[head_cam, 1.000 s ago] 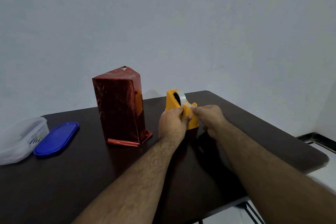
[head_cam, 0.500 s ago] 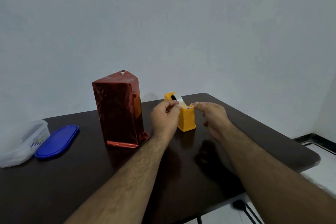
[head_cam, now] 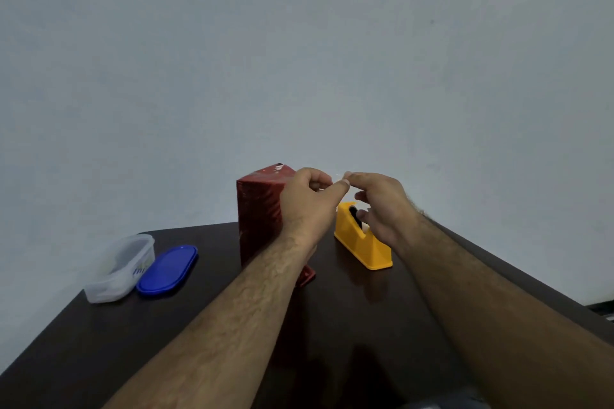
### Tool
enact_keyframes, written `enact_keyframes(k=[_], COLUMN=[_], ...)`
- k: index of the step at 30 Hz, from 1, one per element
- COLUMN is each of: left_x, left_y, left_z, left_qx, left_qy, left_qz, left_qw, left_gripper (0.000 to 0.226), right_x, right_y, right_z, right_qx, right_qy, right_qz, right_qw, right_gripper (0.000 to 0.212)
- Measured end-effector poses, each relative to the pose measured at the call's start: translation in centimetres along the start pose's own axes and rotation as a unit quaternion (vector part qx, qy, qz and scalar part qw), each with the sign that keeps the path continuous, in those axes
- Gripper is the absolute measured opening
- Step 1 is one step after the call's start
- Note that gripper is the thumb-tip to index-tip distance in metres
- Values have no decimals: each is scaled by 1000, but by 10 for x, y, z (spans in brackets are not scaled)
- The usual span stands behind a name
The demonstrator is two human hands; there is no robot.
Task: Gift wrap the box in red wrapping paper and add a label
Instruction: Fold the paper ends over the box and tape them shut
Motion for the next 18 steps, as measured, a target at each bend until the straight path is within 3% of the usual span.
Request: enact_keyframes(k=[6, 9, 18], left_x=[-31, -44, -90], left_y=[30, 40, 54], left_z=[2, 4, -14], left_qx=[41, 47, -26], left_qy=[-22, -18, -18], left_qz=[-2, -14, -4], left_qw=[999, 999, 999], left_gripper=[3, 9, 11], right_x=[31, 44, 92], right_y=[-23, -31, -44], right_z=[13, 20, 26], right_qx=[-6, -5, -11], right_qy=[-21, -24, -31], right_qz=[-19, -22, -15], right_qw=[1000, 999, 999], right_gripper=[17, 16, 20])
Point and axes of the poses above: each hand's wrist, its own z-axis away from the middle knuckle, its own x-axis out of the palm, y = z × x, the point moved 7 cm from there along -z, towards the middle knuckle, and after that the axes turned 8 degrees about -x, right-handed, at the moved point
